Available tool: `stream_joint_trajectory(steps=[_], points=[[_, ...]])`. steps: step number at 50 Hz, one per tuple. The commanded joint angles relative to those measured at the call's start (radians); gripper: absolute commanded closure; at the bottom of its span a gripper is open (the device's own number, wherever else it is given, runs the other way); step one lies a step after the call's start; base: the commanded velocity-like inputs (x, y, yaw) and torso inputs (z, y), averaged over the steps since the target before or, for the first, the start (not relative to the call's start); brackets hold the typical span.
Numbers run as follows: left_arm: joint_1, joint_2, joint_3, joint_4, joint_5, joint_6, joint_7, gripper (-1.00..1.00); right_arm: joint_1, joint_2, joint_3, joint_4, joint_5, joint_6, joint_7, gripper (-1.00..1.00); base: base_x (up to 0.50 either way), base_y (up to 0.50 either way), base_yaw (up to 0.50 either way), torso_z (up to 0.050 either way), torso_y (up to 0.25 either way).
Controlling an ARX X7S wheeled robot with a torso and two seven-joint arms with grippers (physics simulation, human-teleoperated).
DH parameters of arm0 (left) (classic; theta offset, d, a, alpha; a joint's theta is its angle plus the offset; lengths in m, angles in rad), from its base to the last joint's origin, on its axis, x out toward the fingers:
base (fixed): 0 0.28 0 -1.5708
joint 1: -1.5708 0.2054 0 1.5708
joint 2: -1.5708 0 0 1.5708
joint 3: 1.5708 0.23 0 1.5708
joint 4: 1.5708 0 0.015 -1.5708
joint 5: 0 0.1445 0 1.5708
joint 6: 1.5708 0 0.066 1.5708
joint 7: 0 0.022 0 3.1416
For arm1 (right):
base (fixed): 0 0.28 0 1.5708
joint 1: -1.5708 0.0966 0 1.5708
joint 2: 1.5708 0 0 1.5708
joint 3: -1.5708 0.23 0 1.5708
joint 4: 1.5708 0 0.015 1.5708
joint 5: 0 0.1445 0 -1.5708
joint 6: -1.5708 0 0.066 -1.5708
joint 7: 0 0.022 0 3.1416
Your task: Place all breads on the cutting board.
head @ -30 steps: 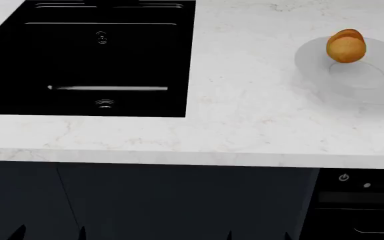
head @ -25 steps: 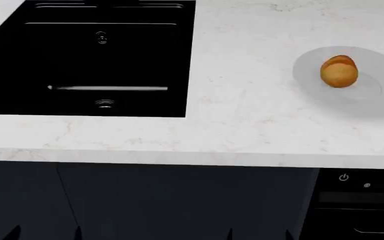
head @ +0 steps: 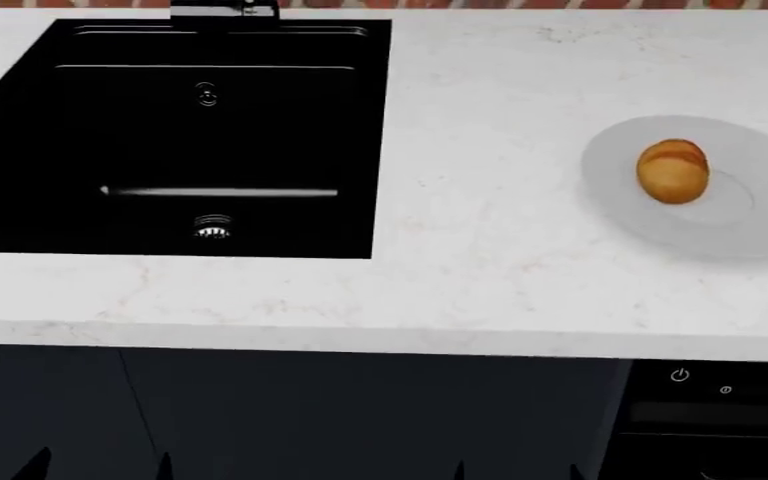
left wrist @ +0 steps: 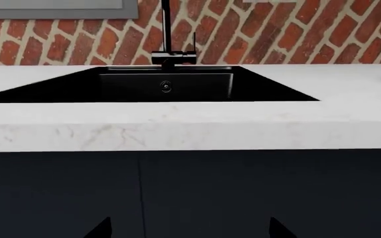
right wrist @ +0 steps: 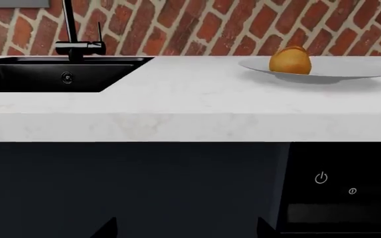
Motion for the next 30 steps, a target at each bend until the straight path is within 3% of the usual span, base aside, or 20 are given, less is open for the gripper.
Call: stream_joint_trajectory(steps=[1,27,30], points=[[-0.001,-0.018,0.022,-0.004,-0.016,0.009,-0.018,-1.00,0.004,0.017,-0.021,0.006,0.013,0.000,0.023,-1.00,0.00,0.00,0.00,0.050,0.000],[-0.002,-0.047,0.055,0.002,-0.049,0.016,-0.047,-1.00,0.007,0.044,-0.050,0.003,0.048,0.001,0.059,-1.00,0.00,0.00,0.00,0.050,0.000],[-0.002,-0.050,0.056,-0.001,-0.057,0.017,-0.049,-1.00,0.000,0.047,-0.051,-0.006,0.061,-0.017,0.054,-1.00,0.00,0.00,0.00,0.014,0.000]])
